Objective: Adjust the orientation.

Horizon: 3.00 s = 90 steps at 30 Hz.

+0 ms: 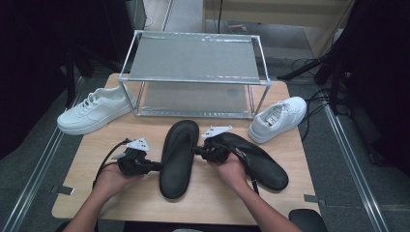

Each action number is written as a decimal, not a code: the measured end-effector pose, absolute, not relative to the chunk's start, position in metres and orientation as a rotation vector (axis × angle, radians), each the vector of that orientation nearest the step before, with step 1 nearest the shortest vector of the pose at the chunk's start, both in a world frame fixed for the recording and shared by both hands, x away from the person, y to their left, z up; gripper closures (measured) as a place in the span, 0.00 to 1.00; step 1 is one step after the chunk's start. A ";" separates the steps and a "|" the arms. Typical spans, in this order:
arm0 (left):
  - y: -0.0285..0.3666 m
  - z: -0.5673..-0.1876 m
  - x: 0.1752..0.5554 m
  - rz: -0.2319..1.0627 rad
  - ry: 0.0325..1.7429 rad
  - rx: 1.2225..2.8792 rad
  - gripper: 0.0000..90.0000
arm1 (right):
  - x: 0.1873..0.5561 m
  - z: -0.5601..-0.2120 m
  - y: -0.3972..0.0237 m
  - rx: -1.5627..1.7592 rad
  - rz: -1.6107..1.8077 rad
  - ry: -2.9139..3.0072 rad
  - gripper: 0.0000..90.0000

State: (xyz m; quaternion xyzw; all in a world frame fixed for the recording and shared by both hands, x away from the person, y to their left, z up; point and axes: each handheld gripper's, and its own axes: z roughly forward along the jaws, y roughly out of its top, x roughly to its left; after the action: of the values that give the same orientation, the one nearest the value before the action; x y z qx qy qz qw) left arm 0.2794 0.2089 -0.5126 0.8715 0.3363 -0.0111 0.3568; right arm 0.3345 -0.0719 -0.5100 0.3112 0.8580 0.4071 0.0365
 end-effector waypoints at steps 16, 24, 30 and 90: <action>0.219 -0.496 0.276 -0.017 0.905 2.150 0.84 | 0.333 -0.499 -0.087 0.933 1.302 2.621 0.86; 0.224 -0.496 0.279 0.017 0.937 2.149 0.67 | 0.321 -0.490 -0.103 0.883 1.356 2.642 0.69; 0.230 -0.499 0.284 0.015 0.953 2.150 0.60 | 0.315 -0.485 -0.112 0.806 1.345 2.648 0.63; 0.219 -0.492 0.338 0.001 0.909 2.129 0.45 | 0.273 -0.492 -0.232 1.088 1.262 2.436 0.57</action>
State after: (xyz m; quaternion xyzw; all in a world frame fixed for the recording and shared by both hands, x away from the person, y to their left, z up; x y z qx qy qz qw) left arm 0.3382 0.2188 -0.4923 0.8423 0.3594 0.0005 0.4016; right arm 0.2730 -0.2325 -0.4921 0.3669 0.8218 0.4256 0.0949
